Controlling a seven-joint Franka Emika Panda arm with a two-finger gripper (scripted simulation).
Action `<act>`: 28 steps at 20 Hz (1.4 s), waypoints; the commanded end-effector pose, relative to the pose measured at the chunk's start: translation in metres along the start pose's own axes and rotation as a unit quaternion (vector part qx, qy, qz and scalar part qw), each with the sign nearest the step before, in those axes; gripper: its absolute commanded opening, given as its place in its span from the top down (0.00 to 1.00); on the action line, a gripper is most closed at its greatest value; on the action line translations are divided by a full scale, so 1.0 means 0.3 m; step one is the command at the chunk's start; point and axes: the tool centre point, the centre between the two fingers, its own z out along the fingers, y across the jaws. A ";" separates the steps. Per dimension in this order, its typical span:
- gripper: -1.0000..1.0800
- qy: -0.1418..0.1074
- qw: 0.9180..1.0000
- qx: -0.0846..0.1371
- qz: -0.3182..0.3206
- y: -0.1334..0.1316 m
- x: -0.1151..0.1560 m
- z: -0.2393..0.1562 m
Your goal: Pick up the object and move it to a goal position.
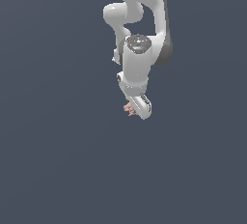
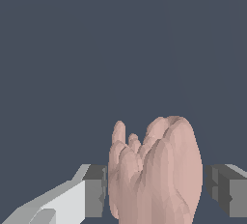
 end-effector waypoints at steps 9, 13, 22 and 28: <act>1.00 0.000 1.000 0.000 0.001 0.140 0.009 -0.355; 1.00 0.001 1.000 0.000 0.001 0.198 0.014 -0.508; 1.00 0.001 1.000 0.000 0.001 0.308 0.022 -0.818; 1.00 0.001 1.000 0.000 0.001 0.356 0.026 -0.965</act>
